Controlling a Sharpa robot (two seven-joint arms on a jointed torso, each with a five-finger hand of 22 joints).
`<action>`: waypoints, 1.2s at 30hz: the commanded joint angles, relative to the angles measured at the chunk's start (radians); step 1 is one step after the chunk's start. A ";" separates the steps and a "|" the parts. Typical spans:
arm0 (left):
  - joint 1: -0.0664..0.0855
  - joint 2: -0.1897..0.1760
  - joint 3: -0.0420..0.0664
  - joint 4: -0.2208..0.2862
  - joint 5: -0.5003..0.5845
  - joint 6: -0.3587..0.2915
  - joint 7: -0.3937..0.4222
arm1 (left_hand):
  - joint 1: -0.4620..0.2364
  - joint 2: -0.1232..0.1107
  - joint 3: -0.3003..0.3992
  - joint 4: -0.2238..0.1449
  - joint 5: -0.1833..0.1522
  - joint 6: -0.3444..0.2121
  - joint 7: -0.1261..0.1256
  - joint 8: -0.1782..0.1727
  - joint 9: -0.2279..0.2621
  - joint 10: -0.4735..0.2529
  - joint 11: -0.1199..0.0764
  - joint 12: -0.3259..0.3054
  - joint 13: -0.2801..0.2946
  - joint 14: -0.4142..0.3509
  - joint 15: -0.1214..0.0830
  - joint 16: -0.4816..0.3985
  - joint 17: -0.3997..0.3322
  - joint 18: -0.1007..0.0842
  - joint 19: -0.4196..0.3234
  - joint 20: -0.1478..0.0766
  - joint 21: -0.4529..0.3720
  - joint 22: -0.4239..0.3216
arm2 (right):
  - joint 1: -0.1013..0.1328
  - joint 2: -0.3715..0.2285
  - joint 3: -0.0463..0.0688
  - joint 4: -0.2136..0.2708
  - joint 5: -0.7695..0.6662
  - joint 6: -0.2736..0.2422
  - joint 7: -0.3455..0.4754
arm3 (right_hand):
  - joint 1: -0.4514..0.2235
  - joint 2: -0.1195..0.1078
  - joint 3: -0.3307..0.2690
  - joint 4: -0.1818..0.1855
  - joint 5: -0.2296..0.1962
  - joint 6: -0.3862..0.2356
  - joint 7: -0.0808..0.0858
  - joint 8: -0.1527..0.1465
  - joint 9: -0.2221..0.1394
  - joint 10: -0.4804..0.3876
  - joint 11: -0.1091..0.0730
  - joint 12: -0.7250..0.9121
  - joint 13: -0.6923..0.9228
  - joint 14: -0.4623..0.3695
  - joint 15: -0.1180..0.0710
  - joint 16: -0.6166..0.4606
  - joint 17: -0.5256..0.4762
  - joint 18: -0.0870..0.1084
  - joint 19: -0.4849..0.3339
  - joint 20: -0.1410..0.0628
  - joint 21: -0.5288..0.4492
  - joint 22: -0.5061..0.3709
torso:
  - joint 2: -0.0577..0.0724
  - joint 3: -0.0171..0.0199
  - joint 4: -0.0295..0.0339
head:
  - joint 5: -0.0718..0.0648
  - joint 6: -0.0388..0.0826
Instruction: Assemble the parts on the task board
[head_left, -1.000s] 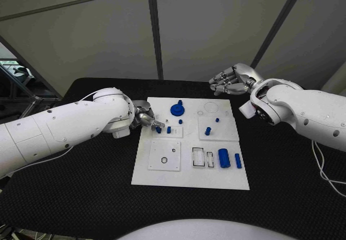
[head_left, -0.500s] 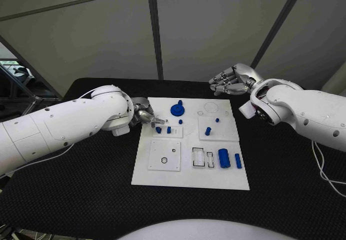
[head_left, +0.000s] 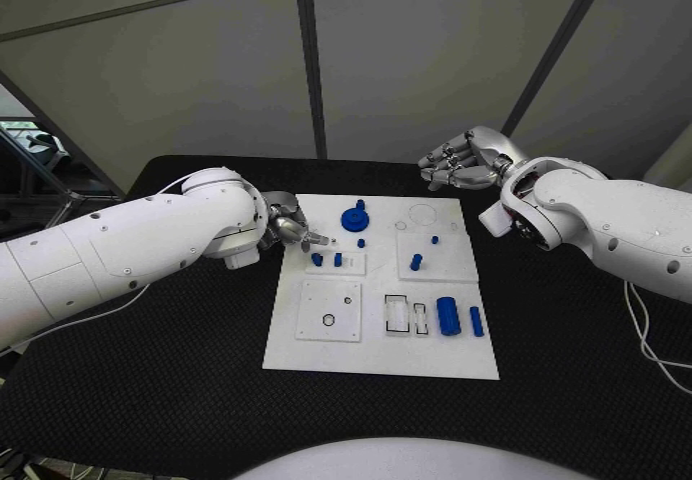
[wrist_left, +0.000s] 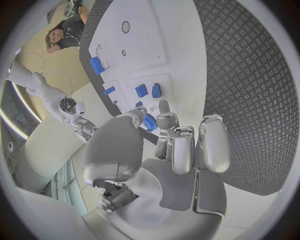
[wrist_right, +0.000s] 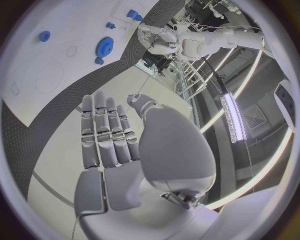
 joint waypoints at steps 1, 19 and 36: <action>0.002 0.001 0.001 -0.003 0.000 0.002 -0.003 | -0.001 0.004 -0.008 0.000 -0.003 0.003 -0.001 0.003 0.001 -0.002 0.001 -0.004 0.001 0.101 -0.007 0.000 0.255 -0.075 0.028 -0.009 -0.003 0.063 | 0.002 0.000 0.001 0.001 -0.001 0.002 0.007 | -0.008 -0.001 0.004 0.001 0.003 -0.004 0.001 0.003 0.001 -0.006 -0.002 0.006 -0.002 -0.007 0.000 -0.002 -0.001 0.017 0.001 0.008 -0.006 -0.001 | 0.000 -0.0002 0.0008 | 0.000 0.000; -0.003 0.022 0.000 -0.020 0.003 0.012 -0.004 | 0.005 0.008 -0.015 0.002 -0.003 0.002 -0.001 0.002 0.001 -0.005 0.001 -0.007 -0.004 0.101 -0.007 -0.001 0.254 -0.075 0.028 -0.008 -0.004 0.062 | 0.002 0.001 0.001 0.001 -0.001 0.004 0.008 | -0.008 -0.001 0.004 0.001 0.003 -0.004 0.001 0.003 0.002 -0.006 -0.002 0.007 -0.001 -0.008 0.000 -0.002 -0.001 0.017 0.001 0.008 -0.007 -0.001 | -0.001 -0.0003 0.0006 | 0.001 -0.002; -0.011 0.020 0.000 -0.022 0.005 0.026 -0.005 | 0.005 0.011 -0.017 0.003 -0.003 0.001 0.000 0.001 0.000 -0.005 0.002 -0.007 -0.004 0.101 -0.007 -0.001 0.254 -0.074 0.027 -0.008 -0.005 0.061 | 0.002 0.001 0.001 0.000 -0.001 0.005 0.007 | -0.010 -0.001 0.004 0.001 0.004 -0.004 0.001 0.003 0.002 -0.006 -0.002 0.007 -0.001 -0.008 0.001 -0.002 -0.002 0.017 0.002 0.009 -0.008 -0.002 | -0.001 -0.0006 0.0008 | 0.001 -0.003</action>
